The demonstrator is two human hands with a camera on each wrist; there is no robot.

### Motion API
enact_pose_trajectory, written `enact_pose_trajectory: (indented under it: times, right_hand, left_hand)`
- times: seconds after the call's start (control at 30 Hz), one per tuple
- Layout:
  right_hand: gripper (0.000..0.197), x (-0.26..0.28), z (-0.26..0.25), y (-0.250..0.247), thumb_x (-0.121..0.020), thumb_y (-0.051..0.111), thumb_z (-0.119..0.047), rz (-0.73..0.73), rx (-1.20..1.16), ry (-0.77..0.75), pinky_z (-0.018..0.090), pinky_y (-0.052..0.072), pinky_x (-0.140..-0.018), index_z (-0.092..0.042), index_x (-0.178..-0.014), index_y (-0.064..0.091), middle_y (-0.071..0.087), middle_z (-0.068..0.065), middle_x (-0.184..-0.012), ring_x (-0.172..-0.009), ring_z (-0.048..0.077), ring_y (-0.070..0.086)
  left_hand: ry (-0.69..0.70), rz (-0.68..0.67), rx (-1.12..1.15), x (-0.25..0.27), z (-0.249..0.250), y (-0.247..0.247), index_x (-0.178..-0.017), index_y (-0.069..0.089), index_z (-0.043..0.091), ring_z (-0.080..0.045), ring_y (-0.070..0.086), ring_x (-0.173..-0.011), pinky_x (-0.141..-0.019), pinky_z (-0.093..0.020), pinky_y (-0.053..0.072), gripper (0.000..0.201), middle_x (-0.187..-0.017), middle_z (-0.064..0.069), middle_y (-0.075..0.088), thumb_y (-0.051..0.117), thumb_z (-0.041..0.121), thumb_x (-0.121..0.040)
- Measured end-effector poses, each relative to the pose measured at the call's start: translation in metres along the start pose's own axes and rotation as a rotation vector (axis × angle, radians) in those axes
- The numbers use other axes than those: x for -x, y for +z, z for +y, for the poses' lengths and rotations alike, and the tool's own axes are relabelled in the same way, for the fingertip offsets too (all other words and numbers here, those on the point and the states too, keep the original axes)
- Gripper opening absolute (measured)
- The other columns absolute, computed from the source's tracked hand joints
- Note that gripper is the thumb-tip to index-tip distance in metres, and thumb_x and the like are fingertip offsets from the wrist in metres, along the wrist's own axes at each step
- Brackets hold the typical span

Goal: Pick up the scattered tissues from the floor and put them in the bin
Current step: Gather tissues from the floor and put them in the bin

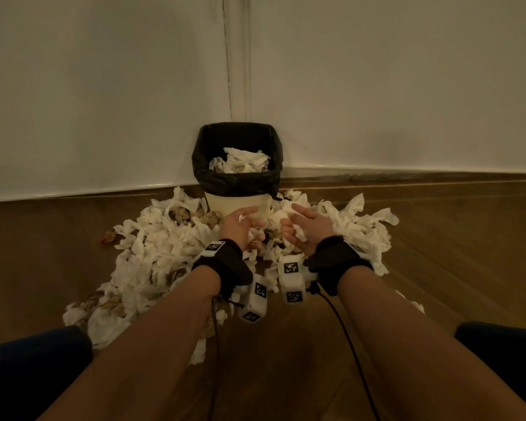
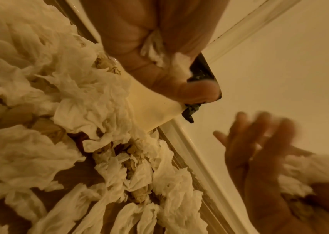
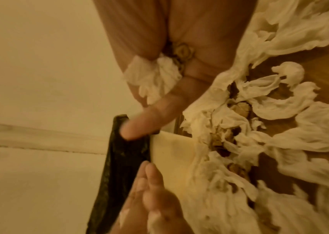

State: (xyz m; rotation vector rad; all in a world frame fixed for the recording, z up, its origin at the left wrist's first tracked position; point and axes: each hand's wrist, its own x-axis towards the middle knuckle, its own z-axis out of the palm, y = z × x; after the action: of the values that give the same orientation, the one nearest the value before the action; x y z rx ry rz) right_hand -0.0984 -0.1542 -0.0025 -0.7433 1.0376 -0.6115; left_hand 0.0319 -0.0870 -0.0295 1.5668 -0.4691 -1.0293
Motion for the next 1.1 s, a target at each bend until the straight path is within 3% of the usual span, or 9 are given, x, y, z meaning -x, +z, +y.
enact_pose_trajectory:
  times: [0.07,0.13,0.2,0.4,0.53,0.67,0.77,0.87,1.1]
  right_hand:
    - [0.025,0.000,-0.011,0.003,-0.094,0.053,-0.016,0.010,0.103,-0.038,0.014,0.031,-0.031,-0.005,-0.115,0.060,0.047,0.002,-0.061,-0.033,0.005,0.039]
    - [0.028,-0.001,-0.020,0.007,-0.092,0.055,-0.036,0.015,0.139,-0.098,0.014,0.022,-0.030,-0.010,-0.085,0.063,0.040,-0.002,-0.051,-0.028,0.005,0.029]
    - [0.050,0.000,-0.030,0.016,-0.090,0.046,-0.058,0.002,0.107,-0.114,0.014,0.018,-0.033,-0.017,-0.060,0.047,0.033,-0.005,-0.042,-0.028,0.007,0.024]
    - [0.045,0.005,-0.067,0.060,-0.100,0.027,-0.043,0.092,0.032,-0.319,0.012,0.021,-0.035,-0.017,-0.068,0.042,0.033,-0.006,-0.033,-0.025,0.009,0.025]
    - [0.042,-0.004,-0.103,0.076,-0.101,0.029,-0.037,0.163,0.096,-0.578,0.017,0.026,-0.041,-0.017,-0.067,0.042,0.039,-0.003,-0.041,-0.036,0.011,0.034]
    - [0.026,-0.029,-0.127,0.083,-0.099,0.033,-0.024,0.090,0.462,-0.664,0.023,0.027,-0.053,-0.015,-0.077,0.042,0.040,-0.002,-0.067,-0.057,0.011,0.034]
    - [0.017,-0.048,-0.119,0.082,-0.095,0.033,-0.005,0.034,0.723,-0.592,0.020,0.036,-0.057,-0.011,-0.105,0.045,0.045,0.006,-0.092,-0.070,0.016,0.043]
    - [0.034,-0.063,-0.094,0.077,-0.093,0.037,0.004,0.018,0.882,-0.608,0.031,0.048,-0.079,-0.006,-0.125,0.045,0.048,0.018,-0.121,-0.092,0.027,0.050]
    - [0.035,-0.076,-0.064,0.083,-0.097,0.043,-0.017,0.009,1.196,-0.758,0.030,0.037,-0.099,-0.015,-0.132,0.044,0.045,0.013,-0.131,-0.115,0.028,0.050]
  left_hand:
    - [0.047,0.009,-0.068,-0.001,0.005,-0.001,-0.082,0.070,0.013,-0.009,0.040,-0.029,-0.033,-0.015,0.031,0.031,-0.054,-0.003,0.052,0.049,0.031,-0.095]
    - [0.113,0.051,-0.125,-0.002,0.011,-0.002,-0.049,0.057,0.019,-0.011,0.036,-0.030,-0.037,-0.017,0.029,0.053,-0.040,0.002,0.043,0.049,0.054,-0.089]
    - [0.217,0.102,-0.216,-0.004,0.020,-0.001,-0.042,0.041,0.020,-0.016,0.037,-0.039,-0.047,-0.023,0.031,0.062,-0.041,0.001,0.039,0.040,0.063,-0.087]
    - [0.432,0.265,-0.383,-0.018,0.067,-0.001,-0.059,0.034,0.031,0.003,0.032,-0.052,-0.050,-0.010,0.026,0.042,-0.059,0.012,0.036,0.026,0.048,-0.097]
    - [0.507,0.296,-0.239,-0.034,0.108,-0.016,-0.055,0.040,0.024,-0.013,0.044,-0.053,-0.055,-0.027,0.037,0.051,-0.054,0.004,0.042,0.027,0.053,-0.096]
    - [0.444,0.185,-0.460,-0.057,0.134,-0.028,-0.091,0.055,0.018,-0.030,0.052,-0.103,-0.092,-0.037,0.043,0.016,-0.110,-0.009,0.052,0.040,0.016,-0.095]
    - [0.392,0.178,-0.700,-0.070,0.129,-0.037,-0.116,0.056,0.012,-0.032,0.042,-0.122,-0.108,-0.035,0.035,0.040,-0.136,-0.015,0.031,0.035,-0.008,-0.089]
    - [0.483,0.157,-0.759,-0.077,0.121,-0.042,-0.123,0.056,0.013,-0.027,0.047,-0.119,-0.102,-0.023,0.037,0.047,-0.136,-0.015,0.037,0.038,-0.012,-0.087]
    - [0.559,0.174,-0.898,-0.086,0.109,-0.032,-0.134,0.046,0.019,-0.029,0.051,-0.113,-0.088,-0.024,0.036,0.043,-0.128,-0.016,0.048,0.045,0.007,-0.093]
